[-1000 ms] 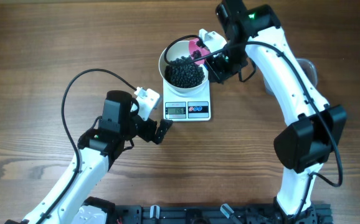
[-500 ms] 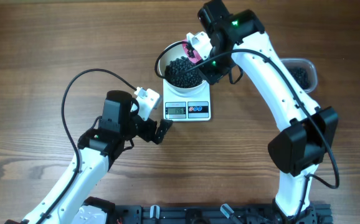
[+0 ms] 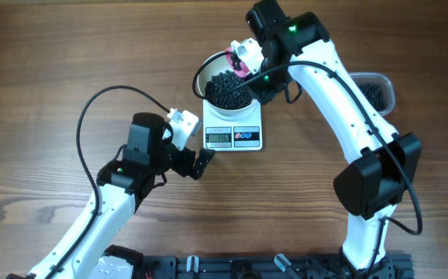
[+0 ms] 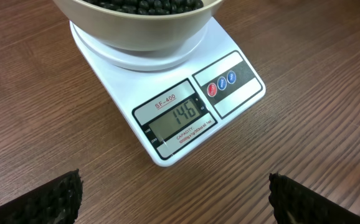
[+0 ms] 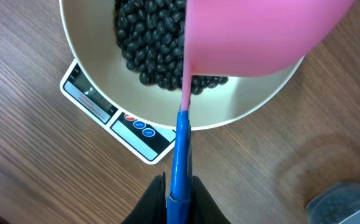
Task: Scoop item into bowl and weigh 150g on scale
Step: 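Swing the scoop over the white bowl and tip beans in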
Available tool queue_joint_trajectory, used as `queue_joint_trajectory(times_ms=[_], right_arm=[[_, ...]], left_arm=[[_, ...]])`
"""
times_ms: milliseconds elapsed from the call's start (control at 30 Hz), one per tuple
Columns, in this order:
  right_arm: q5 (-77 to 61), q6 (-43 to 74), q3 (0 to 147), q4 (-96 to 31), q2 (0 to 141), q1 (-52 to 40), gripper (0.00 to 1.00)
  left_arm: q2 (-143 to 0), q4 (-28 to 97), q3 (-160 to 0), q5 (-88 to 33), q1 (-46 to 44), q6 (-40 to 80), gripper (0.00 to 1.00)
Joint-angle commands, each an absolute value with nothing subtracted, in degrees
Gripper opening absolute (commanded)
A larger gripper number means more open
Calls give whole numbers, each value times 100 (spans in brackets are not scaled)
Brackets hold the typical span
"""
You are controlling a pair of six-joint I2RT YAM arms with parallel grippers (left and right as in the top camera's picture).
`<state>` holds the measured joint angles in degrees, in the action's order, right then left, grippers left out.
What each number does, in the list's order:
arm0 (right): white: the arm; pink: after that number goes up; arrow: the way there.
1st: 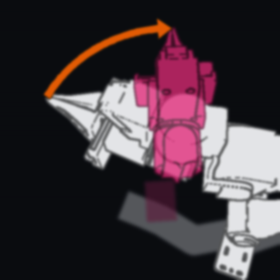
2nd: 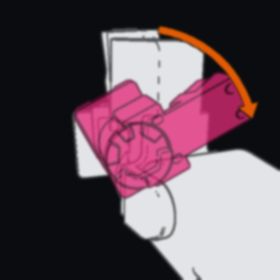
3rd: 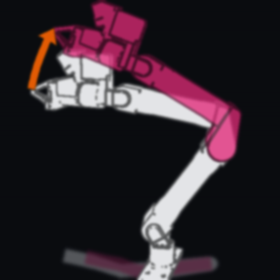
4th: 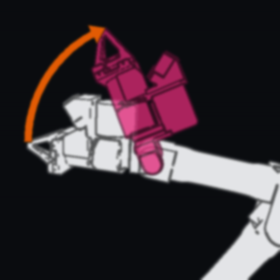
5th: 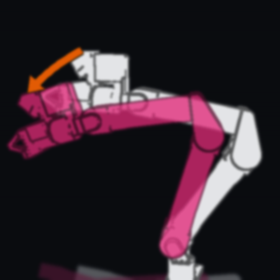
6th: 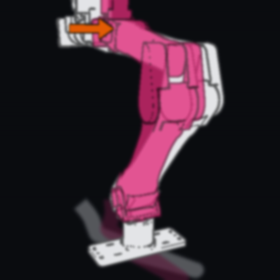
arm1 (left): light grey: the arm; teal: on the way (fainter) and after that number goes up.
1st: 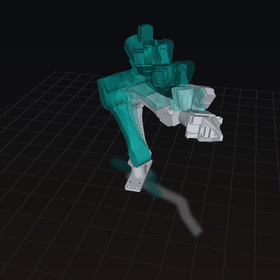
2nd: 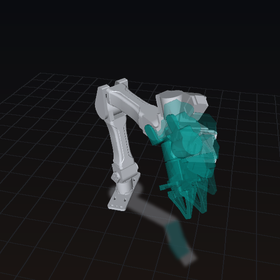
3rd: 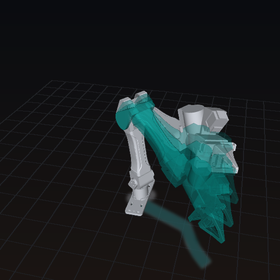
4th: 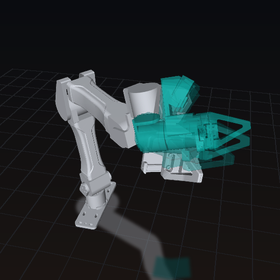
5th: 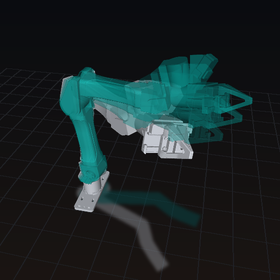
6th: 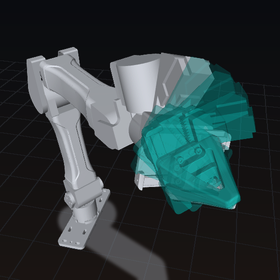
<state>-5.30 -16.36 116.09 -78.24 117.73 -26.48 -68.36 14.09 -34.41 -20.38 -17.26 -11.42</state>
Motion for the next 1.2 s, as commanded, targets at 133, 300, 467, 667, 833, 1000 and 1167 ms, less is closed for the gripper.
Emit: queue_joint_trajectory(times_ms=[133, 300, 467, 667, 833, 1000, 1167], right_arm=[[-226, -1793, 11738, -7693, 11570, -2679, 4], [-43, -1874, 11738, -7638, 11570, -2685, 4], [-49, -1955, 11738, -7544, 11570, -2685, 4], [-252, -2099, 11738, -7494, 11570, -2711, 4], [-305, -2097, 11738, -7456, 11570, -2711, 4], [-303, -2095, 11738, -7454, 11570, -2716, 4], [-303, -2097, 11738, -7456, 11570, -2716, 4]], left_arm=[[-6831, 1400, -3428, -2005, -1747, -1109, 100], [-6831, 1400, -3428, -2005, -1747, -1109, 100], [-6831, 1400, -3428, -2005, -1747, -1109, 100], [-6831, 1400, -3428, -2005, -1747, -1109, 100], [-6831, 1400, -3428, -2005, -1747, -1109, 100], [-6831, 1400, -3428, -2005, -1747, -1109, 100], [-6831, 1400, -3428, -2005, -1747, -1109, 100]])
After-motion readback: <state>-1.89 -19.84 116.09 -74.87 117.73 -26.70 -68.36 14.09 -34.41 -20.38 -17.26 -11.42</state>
